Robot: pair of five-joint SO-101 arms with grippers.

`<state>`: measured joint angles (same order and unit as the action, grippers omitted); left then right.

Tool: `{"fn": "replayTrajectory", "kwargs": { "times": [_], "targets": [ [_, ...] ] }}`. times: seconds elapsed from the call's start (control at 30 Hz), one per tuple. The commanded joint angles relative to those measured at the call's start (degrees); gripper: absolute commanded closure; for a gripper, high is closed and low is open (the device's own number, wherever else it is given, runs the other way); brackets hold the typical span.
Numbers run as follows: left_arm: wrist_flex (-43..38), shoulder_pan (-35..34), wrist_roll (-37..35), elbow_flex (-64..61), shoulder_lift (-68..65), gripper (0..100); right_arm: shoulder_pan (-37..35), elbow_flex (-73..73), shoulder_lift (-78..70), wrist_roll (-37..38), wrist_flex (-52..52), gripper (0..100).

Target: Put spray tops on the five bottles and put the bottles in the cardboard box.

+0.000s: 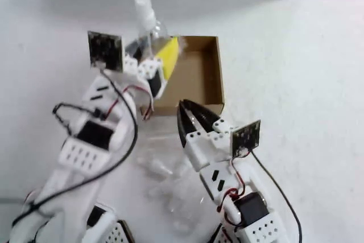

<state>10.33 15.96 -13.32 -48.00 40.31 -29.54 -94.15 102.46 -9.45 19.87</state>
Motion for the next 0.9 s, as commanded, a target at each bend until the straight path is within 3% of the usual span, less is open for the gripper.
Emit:
{"fn": "replayTrajectory", "kwargs": {
  "times": [0.0,0.17,0.43,0.67,0.87],
  "targets": [
    [-16.4,-2.6,0.4,0.6,-11.9,98,0.6,0.8,0.7,4.5,3.5,98.2],
    [-25.1,-4.1,0.4,3.6,-24.6,98,0.6,0.8,0.7,8.8,4.5,98.2],
    [-25.7,-5.9,0.5,12.5,-39.4,98,7.9,0.9,0.7,8.8,4.1,98.2],
    [-26.2,-5.9,0.5,15.2,-45.0,98,7.8,0.9,0.7,8.6,4.1,98.2],
    [-34.8,-5.9,2.5,15.5,-51.0,98,7.8,0.9,0.7,8.5,4.1,98.2]
  ]
}}
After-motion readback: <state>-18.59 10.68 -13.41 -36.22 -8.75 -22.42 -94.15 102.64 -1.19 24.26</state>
